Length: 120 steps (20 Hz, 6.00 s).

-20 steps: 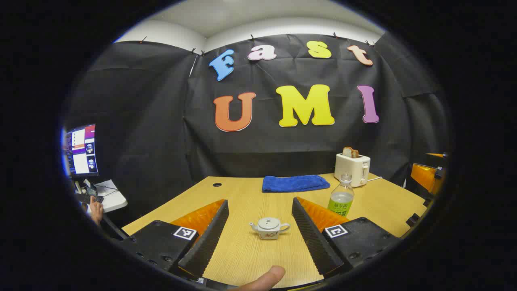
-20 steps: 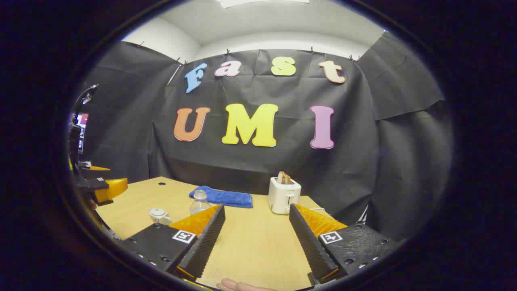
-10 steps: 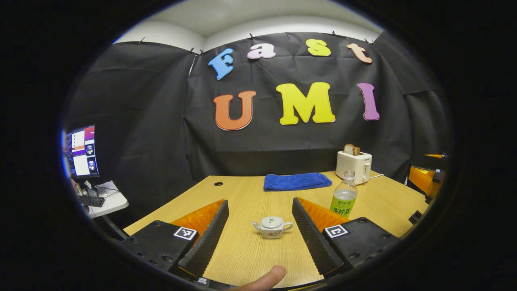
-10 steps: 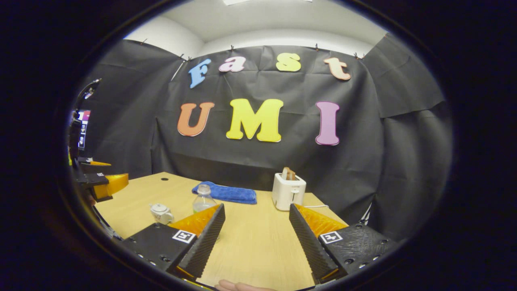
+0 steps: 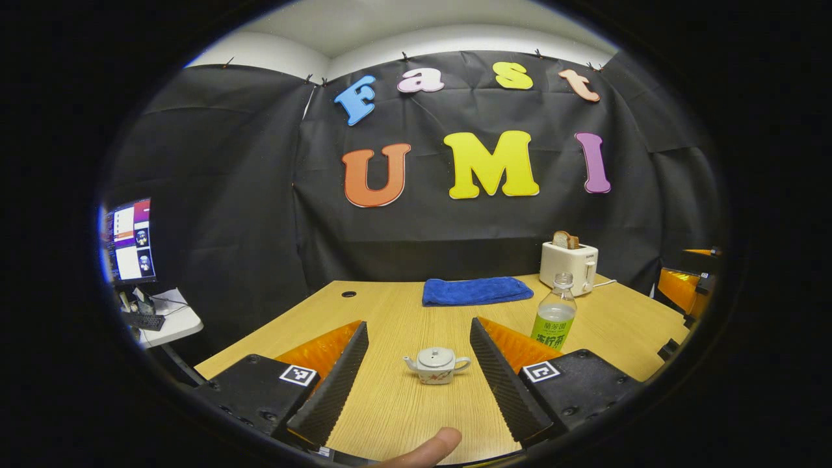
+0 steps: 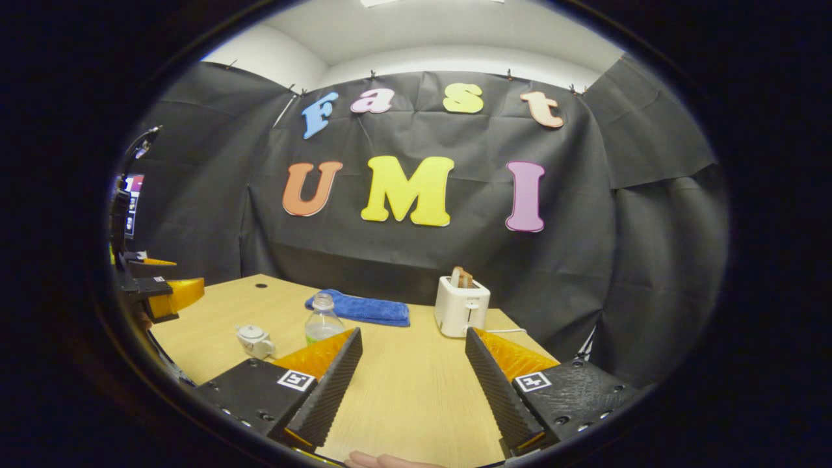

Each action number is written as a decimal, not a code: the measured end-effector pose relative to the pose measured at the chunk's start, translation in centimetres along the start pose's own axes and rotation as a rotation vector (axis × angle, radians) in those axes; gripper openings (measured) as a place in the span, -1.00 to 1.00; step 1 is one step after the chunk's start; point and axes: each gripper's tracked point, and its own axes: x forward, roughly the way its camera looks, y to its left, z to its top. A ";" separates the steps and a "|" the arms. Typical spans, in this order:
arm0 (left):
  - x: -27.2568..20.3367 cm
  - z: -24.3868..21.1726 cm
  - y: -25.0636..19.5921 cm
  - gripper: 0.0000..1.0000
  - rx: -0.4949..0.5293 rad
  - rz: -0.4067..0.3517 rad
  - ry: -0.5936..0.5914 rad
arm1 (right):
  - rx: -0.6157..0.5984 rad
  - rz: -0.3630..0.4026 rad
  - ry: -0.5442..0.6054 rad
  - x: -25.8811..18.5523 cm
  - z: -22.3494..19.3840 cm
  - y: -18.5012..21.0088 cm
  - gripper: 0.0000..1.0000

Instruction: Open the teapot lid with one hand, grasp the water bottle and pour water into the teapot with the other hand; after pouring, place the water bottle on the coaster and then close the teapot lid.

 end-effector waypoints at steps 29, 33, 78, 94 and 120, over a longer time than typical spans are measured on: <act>15.3 -10.8 -2.6 -0.41 0.044 -0.106 0.073 | -0.030 -0.045 0.022 2.4 -2.1 -0.2 0.96; 15.3 -10.7 -2.8 -0.84 0.053 -0.104 0.066 | -0.030 -0.032 0.031 2.8 -2.5 0.3 0.92; 1.4 -0.4 8.4 -0.94 -0.103 -0.136 0.061 | -0.741 0.033 0.170 16.3 -8.7 15.6 0.46; 1.9 -2.1 10.7 -0.94 -0.117 -0.123 0.110 | -1.539 -0.105 -0.102 16.5 -7.2 19.4 0.48; 2.2 -2.8 10.8 -0.94 -0.045 -0.128 0.124 | -2.059 -0.219 -0.398 15.5 -0.7 23.3 0.47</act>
